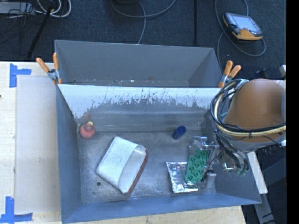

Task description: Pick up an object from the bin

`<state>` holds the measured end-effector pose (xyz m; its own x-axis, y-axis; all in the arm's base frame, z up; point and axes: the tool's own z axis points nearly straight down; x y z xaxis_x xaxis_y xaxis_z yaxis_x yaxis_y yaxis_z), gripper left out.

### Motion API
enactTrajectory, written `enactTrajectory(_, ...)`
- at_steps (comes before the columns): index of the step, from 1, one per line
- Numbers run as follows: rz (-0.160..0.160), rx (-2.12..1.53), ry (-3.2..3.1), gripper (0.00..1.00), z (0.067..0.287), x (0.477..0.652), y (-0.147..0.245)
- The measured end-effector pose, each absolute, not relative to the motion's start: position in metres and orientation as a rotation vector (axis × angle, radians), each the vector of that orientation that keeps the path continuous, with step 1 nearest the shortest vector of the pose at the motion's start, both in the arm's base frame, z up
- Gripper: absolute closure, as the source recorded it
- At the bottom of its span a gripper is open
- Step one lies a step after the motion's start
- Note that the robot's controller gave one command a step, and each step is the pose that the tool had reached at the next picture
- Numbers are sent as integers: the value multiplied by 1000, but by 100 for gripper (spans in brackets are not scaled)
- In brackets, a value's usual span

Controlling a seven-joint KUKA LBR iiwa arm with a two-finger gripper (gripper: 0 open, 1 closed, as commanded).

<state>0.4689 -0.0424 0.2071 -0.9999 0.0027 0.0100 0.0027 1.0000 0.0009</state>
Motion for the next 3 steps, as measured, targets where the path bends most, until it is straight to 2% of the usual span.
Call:
enactTrajectory(1, -1, -113, -3133, 0, 86, 496, -81)
enactTrajectory(2, 1, 357, -3127, 0, 70, 484, -104)
enactTrajectory(3, 0, 360, -3121, 100, 70, 483, -104)
